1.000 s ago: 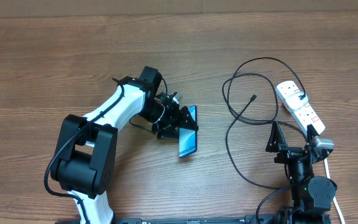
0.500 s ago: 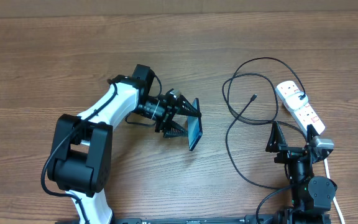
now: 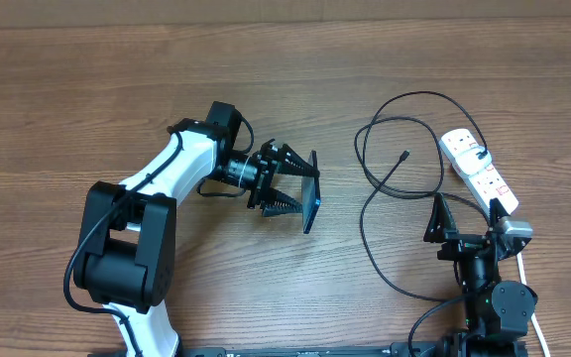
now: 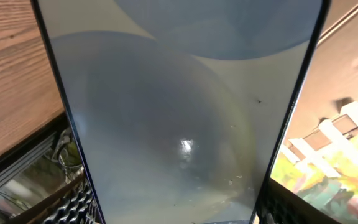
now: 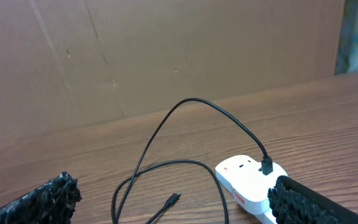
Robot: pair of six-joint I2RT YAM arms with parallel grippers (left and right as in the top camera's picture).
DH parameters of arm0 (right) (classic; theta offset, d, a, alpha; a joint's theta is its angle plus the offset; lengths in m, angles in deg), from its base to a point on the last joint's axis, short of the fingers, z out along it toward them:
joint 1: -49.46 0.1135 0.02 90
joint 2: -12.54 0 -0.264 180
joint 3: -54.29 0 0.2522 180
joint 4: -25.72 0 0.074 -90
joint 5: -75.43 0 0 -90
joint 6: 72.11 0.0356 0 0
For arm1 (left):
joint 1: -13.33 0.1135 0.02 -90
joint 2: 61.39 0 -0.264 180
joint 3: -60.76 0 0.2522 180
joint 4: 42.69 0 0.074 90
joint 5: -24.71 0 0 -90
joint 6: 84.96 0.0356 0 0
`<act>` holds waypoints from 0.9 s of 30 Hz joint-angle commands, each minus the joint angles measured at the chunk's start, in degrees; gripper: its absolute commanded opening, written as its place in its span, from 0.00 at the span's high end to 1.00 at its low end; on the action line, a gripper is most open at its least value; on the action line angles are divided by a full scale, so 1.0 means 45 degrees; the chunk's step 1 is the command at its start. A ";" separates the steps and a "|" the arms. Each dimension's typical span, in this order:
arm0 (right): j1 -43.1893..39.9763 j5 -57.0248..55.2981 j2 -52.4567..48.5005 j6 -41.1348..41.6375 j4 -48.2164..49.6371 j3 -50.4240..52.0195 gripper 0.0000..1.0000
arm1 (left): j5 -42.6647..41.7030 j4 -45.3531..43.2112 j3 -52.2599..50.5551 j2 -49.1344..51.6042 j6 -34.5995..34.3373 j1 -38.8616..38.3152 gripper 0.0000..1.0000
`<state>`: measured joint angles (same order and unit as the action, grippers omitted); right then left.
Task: Plug charger to phone and switch on socket
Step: 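Lift the phone with the left gripper and stand it upright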
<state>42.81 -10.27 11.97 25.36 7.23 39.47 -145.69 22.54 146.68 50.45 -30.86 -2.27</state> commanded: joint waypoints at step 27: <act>0.0073 0.0019 0.0087 -0.0058 0.0073 0.0136 0.00 | 0.1078 -0.1870 0.0350 0.0131 0.0578 0.0165 0.43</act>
<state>42.81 -10.29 11.97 25.36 7.27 39.47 -144.66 16.07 146.75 50.47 -30.60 -1.90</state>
